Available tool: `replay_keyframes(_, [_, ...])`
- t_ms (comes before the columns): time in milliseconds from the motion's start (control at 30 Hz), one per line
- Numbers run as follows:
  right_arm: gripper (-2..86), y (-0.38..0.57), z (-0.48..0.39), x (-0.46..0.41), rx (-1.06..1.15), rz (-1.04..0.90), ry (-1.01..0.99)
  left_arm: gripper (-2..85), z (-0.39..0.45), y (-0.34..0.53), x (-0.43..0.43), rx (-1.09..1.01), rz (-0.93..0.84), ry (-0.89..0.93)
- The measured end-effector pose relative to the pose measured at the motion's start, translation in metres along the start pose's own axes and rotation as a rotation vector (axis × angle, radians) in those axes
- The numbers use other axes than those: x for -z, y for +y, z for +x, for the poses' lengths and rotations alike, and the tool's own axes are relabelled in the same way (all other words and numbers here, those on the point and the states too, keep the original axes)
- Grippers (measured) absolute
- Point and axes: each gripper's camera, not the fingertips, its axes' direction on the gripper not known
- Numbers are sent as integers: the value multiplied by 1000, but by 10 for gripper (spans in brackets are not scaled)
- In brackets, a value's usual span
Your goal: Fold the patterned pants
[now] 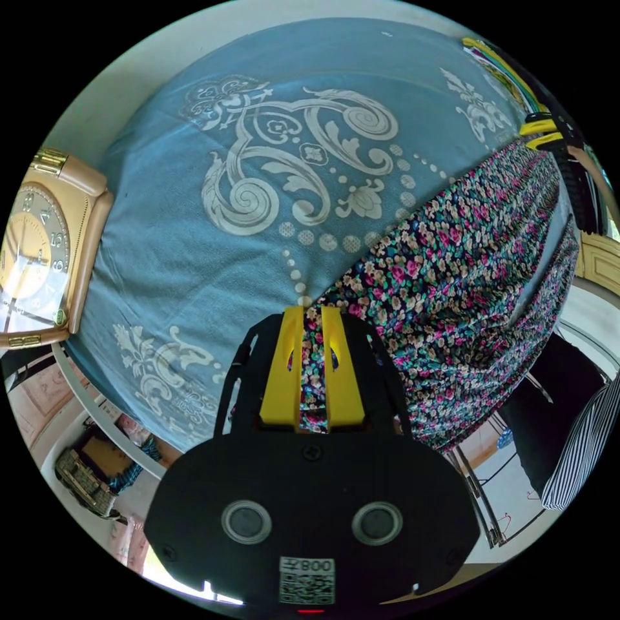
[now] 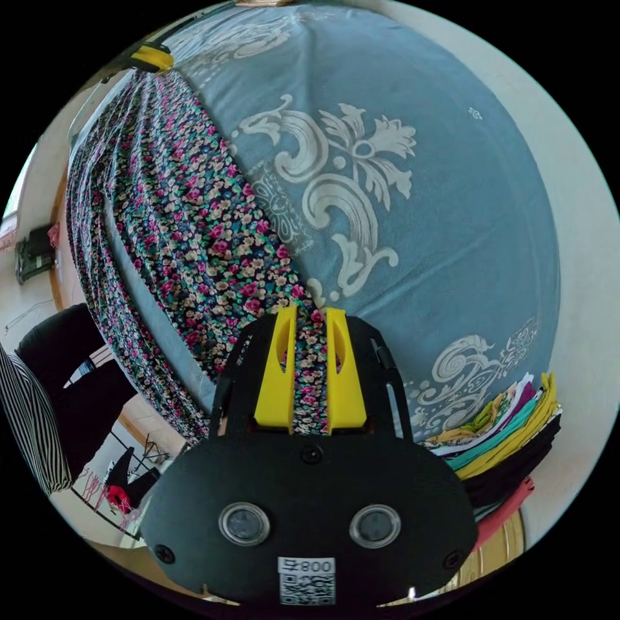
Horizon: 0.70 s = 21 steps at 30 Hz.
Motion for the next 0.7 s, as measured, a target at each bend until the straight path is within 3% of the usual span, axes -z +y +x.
replay_keyframes(267, [73, -5, -11, -1, 41, -23, 16, 31, 10, 14, -6, 40, 19, 43])
replay_keyframes(500, [15, 0, -32, -2, 111, -108, 70, 5, 29, 34, -12, 123, 11, 15])
replay_keyframes(700, [4, 43, -30, 22, -2, -19, 22, 3, 46, 82, 4, 179, 82, -24])
